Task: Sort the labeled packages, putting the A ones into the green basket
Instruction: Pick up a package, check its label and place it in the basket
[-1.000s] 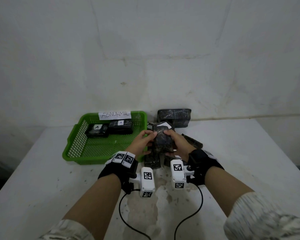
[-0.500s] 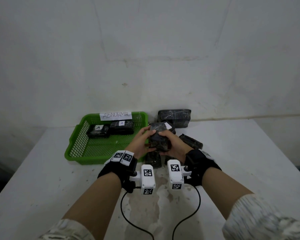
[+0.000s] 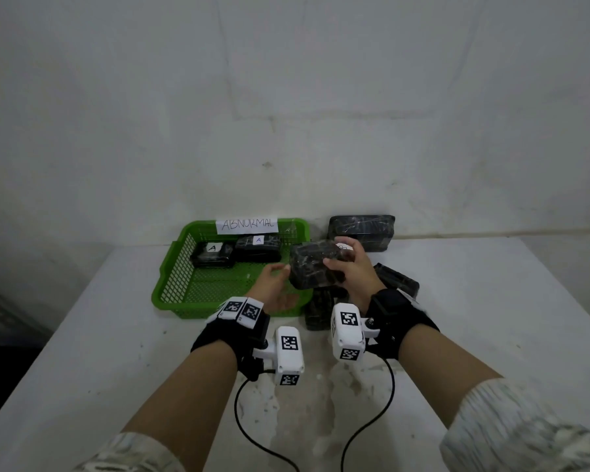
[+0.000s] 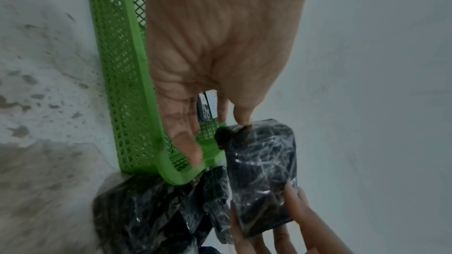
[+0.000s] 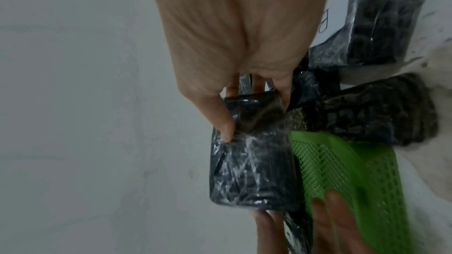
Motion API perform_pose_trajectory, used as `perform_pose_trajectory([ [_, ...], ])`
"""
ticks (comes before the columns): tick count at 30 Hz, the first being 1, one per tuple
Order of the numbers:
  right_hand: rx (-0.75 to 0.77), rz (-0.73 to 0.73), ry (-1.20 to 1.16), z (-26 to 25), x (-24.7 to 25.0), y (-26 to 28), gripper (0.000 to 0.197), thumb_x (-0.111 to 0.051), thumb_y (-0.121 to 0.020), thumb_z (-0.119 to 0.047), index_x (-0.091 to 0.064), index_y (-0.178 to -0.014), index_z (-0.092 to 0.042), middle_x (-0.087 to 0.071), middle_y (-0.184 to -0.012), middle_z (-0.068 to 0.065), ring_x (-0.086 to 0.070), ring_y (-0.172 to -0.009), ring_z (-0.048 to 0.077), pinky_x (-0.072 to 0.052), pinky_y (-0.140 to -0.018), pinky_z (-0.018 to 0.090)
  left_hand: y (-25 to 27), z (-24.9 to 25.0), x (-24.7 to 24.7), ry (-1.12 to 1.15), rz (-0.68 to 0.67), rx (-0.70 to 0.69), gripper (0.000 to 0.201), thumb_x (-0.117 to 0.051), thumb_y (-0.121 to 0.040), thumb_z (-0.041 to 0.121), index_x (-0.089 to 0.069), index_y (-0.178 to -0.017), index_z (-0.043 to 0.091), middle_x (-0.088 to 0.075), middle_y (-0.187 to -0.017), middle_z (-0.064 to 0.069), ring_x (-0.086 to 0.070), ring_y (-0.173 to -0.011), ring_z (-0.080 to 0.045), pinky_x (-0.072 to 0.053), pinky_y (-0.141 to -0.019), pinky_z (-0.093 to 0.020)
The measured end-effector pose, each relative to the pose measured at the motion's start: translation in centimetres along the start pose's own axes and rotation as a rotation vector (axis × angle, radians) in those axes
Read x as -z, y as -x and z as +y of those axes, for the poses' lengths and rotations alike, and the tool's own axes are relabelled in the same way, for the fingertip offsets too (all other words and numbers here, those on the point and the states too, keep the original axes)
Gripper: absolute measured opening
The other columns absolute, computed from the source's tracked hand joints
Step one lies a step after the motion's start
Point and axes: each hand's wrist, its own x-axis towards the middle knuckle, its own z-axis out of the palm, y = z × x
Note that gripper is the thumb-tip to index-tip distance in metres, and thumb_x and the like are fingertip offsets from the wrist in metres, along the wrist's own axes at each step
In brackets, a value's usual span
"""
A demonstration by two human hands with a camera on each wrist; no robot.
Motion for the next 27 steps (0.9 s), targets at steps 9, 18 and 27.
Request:
perform_pose_trajectory([
  [9,-0.128,0.059,-0.171,0.3,-4.1,-0.3,0.021,-0.051,-0.098,-0.027,-0.060,-0.086,-0.012,-0.065,-0.072,0.002,-0.058,-0.069,0.016,-0.047,-0.066,0.030,0.1,1.6,5.0,0.100,-0.012,-0.114,0.036,-0.037,-0.096,-0.004,-0.048,-0.128,0.011,-0.047,-0.130,-0.021,-0.059,-0.094,-0.032,-0.058,-0.061,-0.039],
  [18,-0.039,0.135,-0.204,2.2,-8.3,-1.1,0.040,-0.053,-0.079,0.024,-0.043,-0.086,-0.014,-0.051,-0.087,0.010,-0.054,-0.075,0.021,-0.046,-0.060,0.031,-0.2,3.0,7.4,0.200,-0.022,-0.221,0.038,-0.051,-0.089,-0.007,-0.043,-0.119,0.014,-0.055,-0.107,-0.008,-0.058,-0.090,-0.026,-0.048,-0.086,-0.049],
  [27,-0.359,-0.045,0.029,4.3,-11.8,-3.1,0.039,-0.060,-0.093,-0.026,-0.051,-0.125,-0.006,-0.059,-0.103,0.012,-0.060,-0.083,0.024,-0.054,-0.059,0.030,-2.1,3.3,11.1,-0.120,0.077,-0.292,0.032,-0.054,-0.090,0.003,-0.046,-0.118,0.016,-0.048,-0.129,-0.015,-0.056,-0.102,-0.025,-0.047,-0.095,-0.042],
])
